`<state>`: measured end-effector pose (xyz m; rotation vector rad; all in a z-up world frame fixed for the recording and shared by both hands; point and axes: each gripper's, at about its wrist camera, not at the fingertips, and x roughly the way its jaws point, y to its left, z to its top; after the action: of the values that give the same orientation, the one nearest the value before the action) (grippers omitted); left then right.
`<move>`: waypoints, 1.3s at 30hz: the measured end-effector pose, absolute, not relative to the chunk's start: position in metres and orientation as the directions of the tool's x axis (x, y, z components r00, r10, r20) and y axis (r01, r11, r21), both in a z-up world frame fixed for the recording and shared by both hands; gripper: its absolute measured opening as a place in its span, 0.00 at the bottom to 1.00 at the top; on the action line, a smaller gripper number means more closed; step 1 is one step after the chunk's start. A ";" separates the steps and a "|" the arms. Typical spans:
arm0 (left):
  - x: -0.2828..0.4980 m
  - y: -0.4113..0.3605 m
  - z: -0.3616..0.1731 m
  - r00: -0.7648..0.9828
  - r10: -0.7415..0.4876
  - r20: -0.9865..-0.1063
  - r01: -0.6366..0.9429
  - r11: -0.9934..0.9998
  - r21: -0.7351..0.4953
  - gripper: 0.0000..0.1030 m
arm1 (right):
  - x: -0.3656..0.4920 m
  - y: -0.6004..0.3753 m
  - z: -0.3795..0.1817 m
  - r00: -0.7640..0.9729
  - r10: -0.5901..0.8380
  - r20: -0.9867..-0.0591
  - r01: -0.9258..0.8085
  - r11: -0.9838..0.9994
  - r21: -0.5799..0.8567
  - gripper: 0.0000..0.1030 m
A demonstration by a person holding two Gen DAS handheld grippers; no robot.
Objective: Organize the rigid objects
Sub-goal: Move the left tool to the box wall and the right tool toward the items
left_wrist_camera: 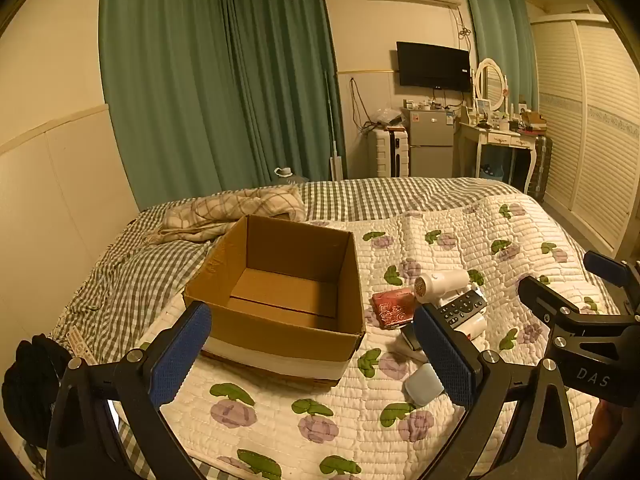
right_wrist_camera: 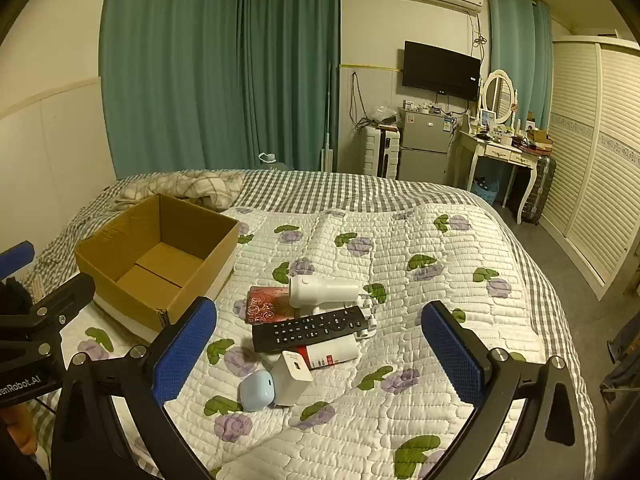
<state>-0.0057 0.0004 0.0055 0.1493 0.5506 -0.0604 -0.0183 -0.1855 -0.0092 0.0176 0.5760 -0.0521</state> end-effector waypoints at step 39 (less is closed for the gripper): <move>-0.016 0.014 -0.002 0.849 -0.011 -0.528 0.090 0.988 0.126 1.00 | -0.022 -0.167 -0.017 0.820 -0.022 -0.572 0.014 1.000 -0.019 1.00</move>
<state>-0.0161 0.0144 -0.0020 0.1480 0.5543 -0.0535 -0.0224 -0.1672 -0.0168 -0.0140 0.6090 -0.0193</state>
